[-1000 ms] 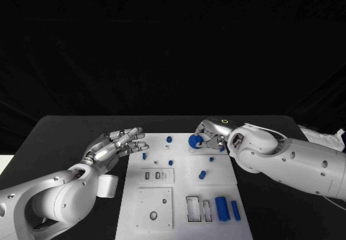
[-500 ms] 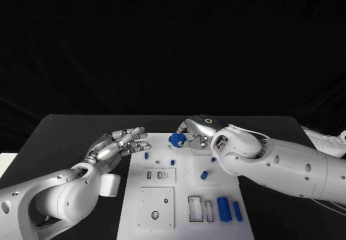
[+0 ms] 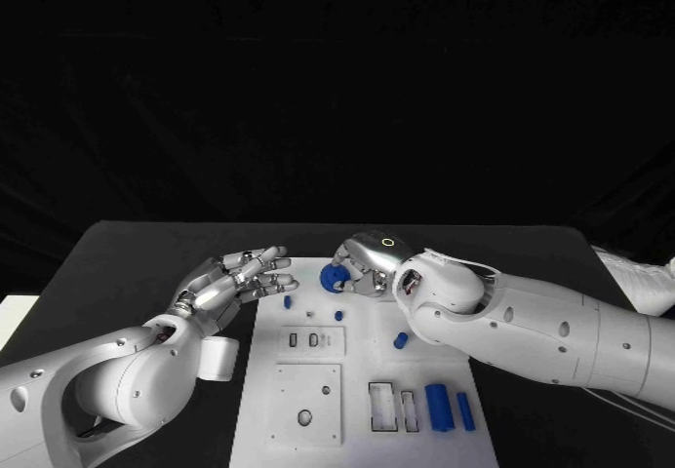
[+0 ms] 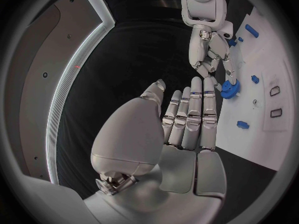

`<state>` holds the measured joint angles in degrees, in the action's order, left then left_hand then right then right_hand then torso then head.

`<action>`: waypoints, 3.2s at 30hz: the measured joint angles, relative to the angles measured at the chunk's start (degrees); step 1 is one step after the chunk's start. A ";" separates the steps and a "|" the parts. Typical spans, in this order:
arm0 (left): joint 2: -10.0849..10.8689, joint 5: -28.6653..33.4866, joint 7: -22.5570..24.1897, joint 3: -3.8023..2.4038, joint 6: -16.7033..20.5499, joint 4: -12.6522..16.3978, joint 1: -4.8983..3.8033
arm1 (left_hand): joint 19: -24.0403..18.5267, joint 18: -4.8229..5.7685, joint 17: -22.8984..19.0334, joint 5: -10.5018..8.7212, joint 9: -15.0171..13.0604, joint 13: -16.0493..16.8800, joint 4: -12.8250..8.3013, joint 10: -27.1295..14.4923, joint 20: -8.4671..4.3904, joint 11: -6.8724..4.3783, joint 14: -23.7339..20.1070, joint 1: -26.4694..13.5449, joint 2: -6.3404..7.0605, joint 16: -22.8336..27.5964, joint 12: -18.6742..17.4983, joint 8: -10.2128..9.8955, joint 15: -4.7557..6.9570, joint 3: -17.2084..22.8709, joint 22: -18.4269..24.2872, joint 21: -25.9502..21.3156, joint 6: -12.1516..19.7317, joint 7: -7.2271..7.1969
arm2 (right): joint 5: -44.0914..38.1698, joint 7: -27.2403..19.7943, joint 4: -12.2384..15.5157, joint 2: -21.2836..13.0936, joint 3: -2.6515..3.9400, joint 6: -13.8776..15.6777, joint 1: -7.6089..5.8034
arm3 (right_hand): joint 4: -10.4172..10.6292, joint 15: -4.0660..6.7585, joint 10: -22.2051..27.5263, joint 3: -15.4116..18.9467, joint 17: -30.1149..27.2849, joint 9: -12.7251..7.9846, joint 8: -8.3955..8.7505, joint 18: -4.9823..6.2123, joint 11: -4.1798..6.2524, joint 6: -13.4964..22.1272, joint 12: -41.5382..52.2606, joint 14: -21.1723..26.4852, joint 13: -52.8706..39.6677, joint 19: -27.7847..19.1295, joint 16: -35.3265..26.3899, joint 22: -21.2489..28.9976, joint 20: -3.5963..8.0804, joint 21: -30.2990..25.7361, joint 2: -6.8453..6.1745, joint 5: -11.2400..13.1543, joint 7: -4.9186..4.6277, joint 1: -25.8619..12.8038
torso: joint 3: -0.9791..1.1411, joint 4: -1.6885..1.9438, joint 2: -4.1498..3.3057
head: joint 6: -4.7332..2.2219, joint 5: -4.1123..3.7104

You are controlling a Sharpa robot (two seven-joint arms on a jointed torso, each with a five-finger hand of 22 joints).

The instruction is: Assemble the parts on the task board

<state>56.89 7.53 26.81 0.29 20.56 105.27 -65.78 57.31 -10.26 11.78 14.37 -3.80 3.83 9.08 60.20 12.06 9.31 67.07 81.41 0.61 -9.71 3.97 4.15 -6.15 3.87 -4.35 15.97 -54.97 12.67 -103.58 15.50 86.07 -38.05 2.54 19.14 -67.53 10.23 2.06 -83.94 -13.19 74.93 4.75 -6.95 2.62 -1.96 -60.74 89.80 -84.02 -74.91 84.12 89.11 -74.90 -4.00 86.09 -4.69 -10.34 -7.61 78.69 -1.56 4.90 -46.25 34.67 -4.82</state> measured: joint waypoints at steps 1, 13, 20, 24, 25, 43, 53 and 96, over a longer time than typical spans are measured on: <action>0.00 0.00 0.00 0.00 0.00 0.00 0.00 | 0.00 0.00 0.00 0.00 0.00 0.00 0.00 0.00 0.00 0.00 0.00 0.00 0.00 0.00 0.00 0.00 0.00 0.00 0.00 0.00 0.00 0.00 | -0.03 -0.04 -0.19 0.17 -0.02 -0.18 0.06 | 0.00 0.00 0.00 0.00 0.00 0.00 0.00 0.00 0.00 0.00 0.00 0.00 -0.02 0.00 0.00 0.00 0.00 0.00 0.00 0.00 0.00 0.00 | 0.02 0.00 -0.01 | 0.01 0.04; -0.01 0.00 -0.02 0.00 -0.03 -0.01 0.00 | 0.00 0.00 -0.01 0.00 0.00 0.00 0.00 0.00 0.00 0.00 0.00 0.00 0.00 0.00 0.00 0.00 0.00 0.00 0.00 0.00 0.00 0.00 | -0.26 -0.62 -1.66 1.55 0.13 -1.10 0.20 | -0.15 0.00 0.00 -0.18 -0.01 0.06 -0.10 0.00 0.00 -0.12 0.00 0.00 -0.04 0.00 0.00 -0.04 0.00 0.23 -0.37 0.01 -0.12 -0.55 | 0.03 -0.13 -0.02 | 0.21 0.25; -0.02 0.01 -0.03 -0.01 -0.05 -0.02 0.00 | 0.00 -0.01 -0.01 0.00 0.00 0.00 0.00 0.00 0.00 0.00 0.00 0.00 0.00 0.00 0.00 0.00 0.00 0.00 0.00 0.00 0.00 0.00 | -0.33 -0.85 -2.21 2.00 -0.10 -1.49 0.48 | 0.23 -0.01 0.00 0.17 -0.01 0.47 1.47 0.00 0.00 -0.75 0.00 0.00 -0.03 0.00 0.00 -0.04 0.00 0.23 -1.22 1.06 0.17 -3.05 | 0.03 -0.13 -0.02 | 0.26 0.22; -0.01 0.01 -0.04 -0.01 -0.06 -0.03 0.00 | 0.00 0.00 -0.01 0.00 0.00 0.00 0.00 0.00 0.00 0.00 0.00 0.00 0.00 0.00 0.00 0.00 0.00 0.00 -0.01 0.00 0.00 0.00 | -0.34 -0.78 -2.55 2.00 -0.12 -1.92 0.60 | 1.21 -0.01 -0.19 1.14 -0.02 0.41 1.96 0.00 -0.22 -0.25 0.00 0.00 -0.03 0.00 0.00 -0.04 0.00 0.23 -1.80 1.82 0.24 -4.85 | 0.03 -0.13 -0.02 | 0.34 0.21; -0.01 0.01 -0.04 -0.01 -0.06 -0.03 0.00 | 0.00 -0.01 -0.01 0.00 0.00 0.00 0.00 0.00 0.00 0.00 0.00 0.00 0.00 0.00 0.00 0.00 0.00 0.00 0.00 0.00 0.00 0.00 | -0.34 -0.77 -2.56 2.00 -0.12 -2.02 0.60 | 1.45 -0.03 -0.08 1.56 -0.01 0.35 2.22 0.00 -0.33 -0.15 0.00 0.02 -0.03 -0.03 0.00 -0.04 -0.02 0.23 -1.93 2.19 0.14 -5.52 | 0.03 -0.13 -0.02 | 0.36 0.21; -0.01 0.01 -0.09 -0.01 -0.09 -0.08 0.00 | 0.00 -0.01 0.07 0.00 0.00 0.00 0.00 0.00 0.00 0.00 0.00 0.00 0.00 0.24 0.00 0.00 0.00 0.00 0.04 0.00 0.00 0.00 | 0.13 -0.76 -3.23 2.25 -0.24 -3.54 0.74 | 6.53 -1.56 -0.07 11.89 -0.02 -0.85 3.21 0.00 -1.76 5.18 0.00 0.10 -0.02 -0.19 0.00 -0.02 -1.28 0.23 0.76 0.00 -1.49 -18.88 | 0.01 -0.13 -0.02 | 0.34 0.13; -0.01 0.01 -0.12 0.00 -0.09 -0.08 0.00 | 0.00 0.00 0.08 0.00 0.00 0.00 0.00 0.00 0.00 0.00 0.00 0.00 0.00 0.27 0.00 0.00 0.00 0.00 0.06 0.00 0.00 0.00 | 1.28 -0.68 -3.38 2.10 -0.29 -3.73 0.75 | 6.21 -1.55 0.01 14.53 -0.03 -0.69 3.21 0.00 -1.84 5.19 0.00 0.10 -0.01 -0.01 -0.01 -0.01 -1.45 0.46 3.53 -2.80 -1.49 -19.99 | 0.05 -0.13 -0.02 | 0.36 0.03; -1.09 0.26 -0.16 0.06 -0.73 -3.25 0.06 | 0.00 0.00 0.11 0.00 0.00 0.00 -0.15 0.00 0.00 0.00 0.00 0.00 0.00 0.27 0.00 0.00 0.00 0.15 0.07 0.00 0.00 0.00 | 38.66 -25.18 -1.96 -22.58 0.35 1.52 3.48 | -5.26 -1.55 0.01 14.42 0.00 -0.78 3.21 0.00 -1.84 4.50 -0.66 0.10 -0.04 -0.01 -0.58 -0.04 -1.45 0.45 1.59 -1.53 -1.25 0.72 | 1.73 -2.75 0.69 | -0.78 -0.19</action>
<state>55.80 7.79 26.65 0.34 19.83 102.02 -65.73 57.31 -10.27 11.89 14.37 -3.80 3.83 8.93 60.20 12.06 9.31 67.07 81.41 0.61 -9.43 3.97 4.15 -6.15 4.02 -4.28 15.97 -54.96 12.67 -64.92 -9.68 84.10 -60.63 2.89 20.66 -64.04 4.96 0.51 -83.93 1.24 74.93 3.98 -3.74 2.62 -3.80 -56.24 89.14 -83.92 -74.95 84.10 88.53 -74.94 -5.45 86.54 -3.10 -11.87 -8.86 79.41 0.17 2.15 -45.56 33.89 -5.02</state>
